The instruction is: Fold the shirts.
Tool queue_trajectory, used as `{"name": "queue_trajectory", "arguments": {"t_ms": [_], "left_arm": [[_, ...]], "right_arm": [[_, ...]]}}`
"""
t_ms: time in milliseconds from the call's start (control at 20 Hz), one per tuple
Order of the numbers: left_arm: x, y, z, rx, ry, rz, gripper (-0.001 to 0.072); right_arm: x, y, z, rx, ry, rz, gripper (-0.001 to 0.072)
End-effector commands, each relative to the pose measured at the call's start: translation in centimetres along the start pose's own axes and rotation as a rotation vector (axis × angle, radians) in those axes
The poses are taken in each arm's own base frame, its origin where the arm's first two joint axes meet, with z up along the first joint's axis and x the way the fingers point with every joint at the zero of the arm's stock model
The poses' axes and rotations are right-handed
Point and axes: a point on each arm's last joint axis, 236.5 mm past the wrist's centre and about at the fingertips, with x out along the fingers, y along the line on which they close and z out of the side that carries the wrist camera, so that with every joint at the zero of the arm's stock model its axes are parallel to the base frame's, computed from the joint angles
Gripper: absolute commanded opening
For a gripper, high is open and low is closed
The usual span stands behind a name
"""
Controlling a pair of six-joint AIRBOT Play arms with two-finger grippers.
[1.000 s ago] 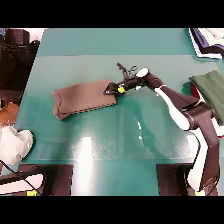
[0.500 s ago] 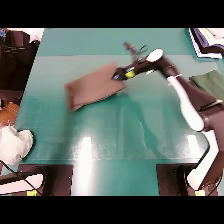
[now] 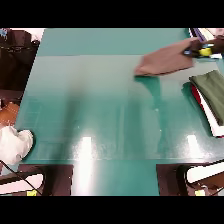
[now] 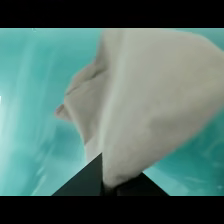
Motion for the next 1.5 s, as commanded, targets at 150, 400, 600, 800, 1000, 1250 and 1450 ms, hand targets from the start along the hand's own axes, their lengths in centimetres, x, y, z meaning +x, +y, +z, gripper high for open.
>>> {"name": "queue_trajectory", "arguments": {"t_ms": [150,400,600,800,1000,1250,1450], "left_arm": [[-0.2,-3.2,0.0,-0.016,0.002,-0.136,0.0032],[-0.3,-3.6,0.0,-0.02,0.0,-0.156,0.0032],[-0.3,-3.6,0.0,-0.019,0.001,-0.156,0.0032],[-0.3,-3.7,-0.1,-0.016,0.007,-0.156,0.0032],[-0.3,-3.7,-0.2,-0.012,0.008,-0.156,0.0032],[-0.3,-3.7,-0.3,0.017,0.013,-0.157,0.0032],[-0.3,-3.7,-0.3,0.019,0.013,-0.157,0.0032]], "right_arm": [[-8.6,-12.1,2.9,0.165,-0.219,-0.183,0.001],[-11.6,-13.0,5.2,0.22,-0.35,-0.14,0.001],[-15.0,-11.2,7.1,0.141,-0.386,-0.156,0.001],[-17.8,-10.4,6.3,0.114,-0.388,-0.22,0.001],[-20.0,-11.2,2.5,0.116,-0.313,-0.345,0.001],[-22.9,-14.7,-5.7,0.296,-0.152,-0.536,0.0011],[-24.0,-17.4,-13.7,0.449,0.011,-0.632,0.0014]]}}
